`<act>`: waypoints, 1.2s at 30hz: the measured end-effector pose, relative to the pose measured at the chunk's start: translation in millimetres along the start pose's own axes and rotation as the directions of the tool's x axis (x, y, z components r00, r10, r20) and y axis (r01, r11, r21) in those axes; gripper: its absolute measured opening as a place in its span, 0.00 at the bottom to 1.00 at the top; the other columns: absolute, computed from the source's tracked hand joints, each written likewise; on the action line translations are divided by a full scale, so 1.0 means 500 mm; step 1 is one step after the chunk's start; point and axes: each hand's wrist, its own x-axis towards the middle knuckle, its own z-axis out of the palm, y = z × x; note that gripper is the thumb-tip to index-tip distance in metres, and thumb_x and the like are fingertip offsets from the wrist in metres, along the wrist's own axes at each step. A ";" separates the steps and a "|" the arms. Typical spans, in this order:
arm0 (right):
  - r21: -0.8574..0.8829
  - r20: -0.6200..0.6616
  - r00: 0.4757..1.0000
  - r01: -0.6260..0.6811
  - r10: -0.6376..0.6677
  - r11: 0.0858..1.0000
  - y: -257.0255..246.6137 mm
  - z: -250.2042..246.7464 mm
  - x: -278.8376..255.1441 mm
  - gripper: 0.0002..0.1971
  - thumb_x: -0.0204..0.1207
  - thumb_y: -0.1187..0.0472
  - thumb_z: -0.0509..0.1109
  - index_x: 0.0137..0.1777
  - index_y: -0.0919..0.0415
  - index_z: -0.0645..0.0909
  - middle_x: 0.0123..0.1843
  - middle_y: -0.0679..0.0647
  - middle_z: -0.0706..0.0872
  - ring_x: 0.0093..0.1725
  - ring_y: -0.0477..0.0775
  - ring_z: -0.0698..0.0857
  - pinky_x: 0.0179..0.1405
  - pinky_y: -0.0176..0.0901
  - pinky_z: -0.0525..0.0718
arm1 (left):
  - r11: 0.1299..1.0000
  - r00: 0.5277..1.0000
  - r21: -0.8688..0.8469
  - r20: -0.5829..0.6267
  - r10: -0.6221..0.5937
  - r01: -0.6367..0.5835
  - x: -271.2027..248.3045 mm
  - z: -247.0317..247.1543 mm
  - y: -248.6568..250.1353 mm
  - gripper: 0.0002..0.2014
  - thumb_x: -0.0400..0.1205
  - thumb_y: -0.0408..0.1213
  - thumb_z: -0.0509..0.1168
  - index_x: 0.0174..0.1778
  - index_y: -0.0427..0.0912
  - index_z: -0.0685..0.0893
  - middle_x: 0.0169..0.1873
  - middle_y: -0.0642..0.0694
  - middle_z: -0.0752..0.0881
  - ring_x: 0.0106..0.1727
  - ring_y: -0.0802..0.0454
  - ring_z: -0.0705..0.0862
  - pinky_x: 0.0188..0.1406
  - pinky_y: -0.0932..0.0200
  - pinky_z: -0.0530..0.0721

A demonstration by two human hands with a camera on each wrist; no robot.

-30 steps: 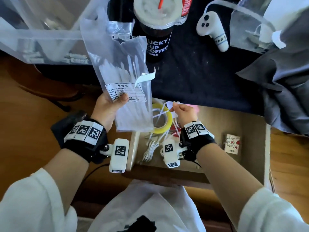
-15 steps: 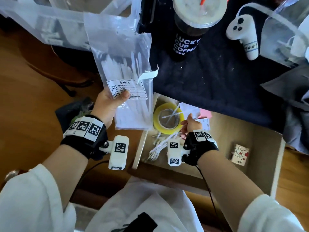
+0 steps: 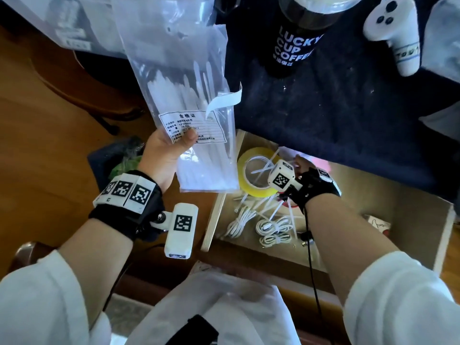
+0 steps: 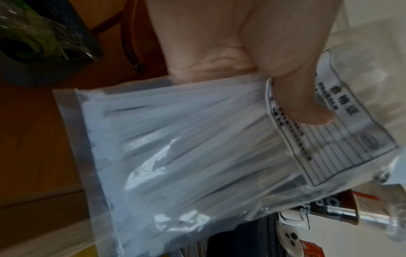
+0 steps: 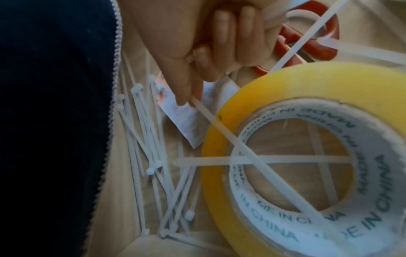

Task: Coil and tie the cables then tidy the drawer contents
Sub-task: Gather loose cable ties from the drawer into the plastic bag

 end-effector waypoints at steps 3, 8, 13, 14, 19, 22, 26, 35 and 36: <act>0.041 -0.087 0.996 0.040 -0.037 0.998 0.014 -0.015 0.002 0.15 0.81 0.58 0.54 0.33 0.61 0.72 0.22 0.49 0.70 0.19 0.47 0.69 0.12 0.32 0.67 | 1.000 1.000 0.009 -0.017 0.025 -0.025 0.006 -0.006 -0.018 0.35 0.58 0.57 0.81 0.57 0.43 0.82 0.53 0.50 0.89 0.63 0.46 0.84 0.71 0.40 0.74; -0.097 -0.127 0.974 0.177 -0.189 0.979 0.031 0.030 -0.033 0.09 0.83 0.63 0.50 0.43 0.54 0.69 0.28 0.53 0.69 0.24 0.52 0.70 0.29 0.45 0.70 | 1.000 1.000 -0.005 -0.021 0.018 -0.018 -0.002 -0.003 -0.013 0.35 0.56 0.57 0.82 0.55 0.43 0.83 0.52 0.50 0.90 0.60 0.48 0.85 0.68 0.43 0.77; -0.227 -0.083 0.960 0.242 -0.266 0.943 0.013 0.062 -0.030 0.06 0.78 0.54 0.67 0.52 0.49 0.75 0.33 0.52 0.77 0.30 0.54 0.77 0.25 0.34 0.74 | 1.000 0.999 0.004 -0.037 0.022 -0.022 -0.015 -0.016 -0.012 0.33 0.57 0.57 0.82 0.55 0.46 0.84 0.54 0.48 0.89 0.63 0.45 0.84 0.68 0.42 0.77; -0.193 -0.083 0.958 0.255 -0.274 0.948 0.009 0.059 -0.031 0.10 0.76 0.55 0.68 0.56 0.49 0.75 0.36 0.53 0.80 0.32 0.54 0.79 0.23 0.29 0.75 | 1.000 0.999 -0.001 -0.034 0.019 -0.019 -0.019 -0.018 -0.014 0.34 0.57 0.57 0.82 0.56 0.45 0.84 0.54 0.48 0.89 0.63 0.45 0.84 0.68 0.43 0.78; -0.058 0.021 0.979 0.206 -0.205 0.977 0.012 0.030 -0.042 0.06 0.77 0.62 0.69 0.42 0.51 0.76 0.43 0.49 0.79 0.37 0.45 0.78 0.36 0.34 0.79 | 1.000 1.000 -0.001 -0.010 0.024 -0.024 -0.030 -0.016 -0.020 0.35 0.57 0.57 0.82 0.57 0.44 0.83 0.56 0.47 0.88 0.64 0.44 0.83 0.69 0.42 0.77; -0.084 -0.018 0.990 0.140 -0.142 0.987 0.041 -0.009 -0.059 0.13 0.77 0.55 0.69 0.32 0.53 0.72 0.23 0.49 0.75 0.20 0.46 0.73 0.23 0.39 0.72 | 1.000 1.000 -0.004 0.010 0.029 -0.029 -0.031 -0.005 -0.021 0.32 0.57 0.57 0.82 0.53 0.47 0.85 0.54 0.47 0.89 0.62 0.45 0.84 0.67 0.44 0.78; 0.207 -0.035 0.996 0.093 -0.087 0.974 0.082 -0.069 -0.086 0.13 0.71 0.50 0.74 0.34 0.58 0.79 0.29 0.56 0.77 0.20 0.48 0.73 0.24 0.37 0.74 | 0.999 0.998 -0.017 0.054 0.031 -0.030 -0.033 0.023 -0.019 0.36 0.54 0.57 0.83 0.55 0.44 0.82 0.50 0.50 0.90 0.58 0.50 0.87 0.58 0.53 0.83; 0.492 -0.018 0.903 0.381 -0.429 0.783 -0.006 -0.192 -0.246 0.15 0.81 0.64 0.64 0.32 0.55 0.70 0.15 0.43 0.64 0.13 0.40 0.60 0.12 0.29 0.57 | 0.998 0.972 -0.039 0.232 -0.046 0.057 -0.029 0.109 -0.020 0.40 0.44 0.57 0.85 0.50 0.44 0.85 0.46 0.48 0.90 0.52 0.49 0.88 0.54 0.49 0.84; 0.507 -0.038 0.890 0.409 -0.454 0.759 -0.022 -0.203 -0.259 0.14 0.81 0.63 0.64 0.32 0.54 0.71 0.16 0.43 0.65 0.14 0.40 0.60 0.13 0.30 0.56 | 0.995 0.960 -0.051 0.272 -0.064 0.081 -0.028 0.116 -0.020 0.36 0.43 0.56 0.86 0.45 0.46 0.88 0.43 0.49 0.90 0.49 0.50 0.88 0.53 0.48 0.84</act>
